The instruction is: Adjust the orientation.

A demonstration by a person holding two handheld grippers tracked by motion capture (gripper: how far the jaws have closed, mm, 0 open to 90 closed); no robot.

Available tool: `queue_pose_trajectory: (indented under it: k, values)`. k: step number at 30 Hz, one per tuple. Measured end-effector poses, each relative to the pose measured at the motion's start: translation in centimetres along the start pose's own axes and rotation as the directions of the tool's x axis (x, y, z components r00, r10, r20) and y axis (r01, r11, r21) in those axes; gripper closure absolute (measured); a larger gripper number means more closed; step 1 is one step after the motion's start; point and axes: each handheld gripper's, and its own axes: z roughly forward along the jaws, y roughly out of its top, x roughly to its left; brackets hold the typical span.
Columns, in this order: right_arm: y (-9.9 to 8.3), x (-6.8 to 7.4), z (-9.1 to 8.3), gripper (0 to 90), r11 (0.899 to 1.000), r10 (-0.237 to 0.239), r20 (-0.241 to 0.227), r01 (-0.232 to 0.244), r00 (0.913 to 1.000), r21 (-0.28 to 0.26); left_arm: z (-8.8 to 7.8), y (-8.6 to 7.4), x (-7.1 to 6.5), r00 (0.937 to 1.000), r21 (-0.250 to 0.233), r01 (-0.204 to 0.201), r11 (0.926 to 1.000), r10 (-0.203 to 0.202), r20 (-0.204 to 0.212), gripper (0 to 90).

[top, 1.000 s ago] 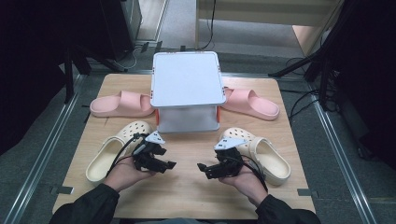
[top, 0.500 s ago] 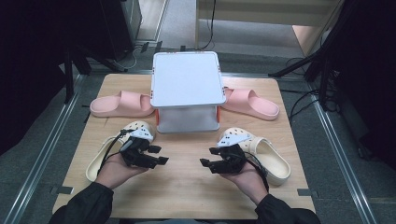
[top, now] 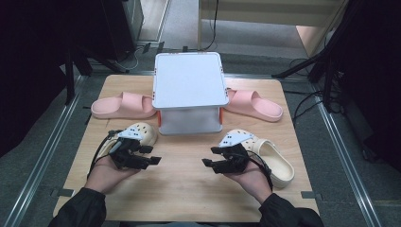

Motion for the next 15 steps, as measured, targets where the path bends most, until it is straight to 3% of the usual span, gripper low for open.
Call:
queue_pose_trajectory:
  k: [5, 10, 15]
  values:
    - [0.0, 0.0, 0.9, 44.5, 0.998, -0.006, -0.009, 0.007, 0.9999, 0.065, -1.0, -0.5, -0.1, 0.9997, -0.003, 0.01, 0.9999, -0.01, -0.022, 42.5]
    - [0.5, 0.0, 1.0, 44.0, 0.999, -0.011, -0.05, 0.013, 0.9987, 0.035, -2.2, -1.4, 0.4, 0.9986, -0.009, 0.032, 0.9995, -0.032, -0.043, 45.3]
    - [0.8, -0.1, 1.3, 43.4, 0.999, -0.017, -0.059, 0.018, 0.9981, 0.027, -3.5, -2.4, 0.9, 0.9951, -0.019, 0.053, 0.9984, -0.055, -0.083, 46.4]
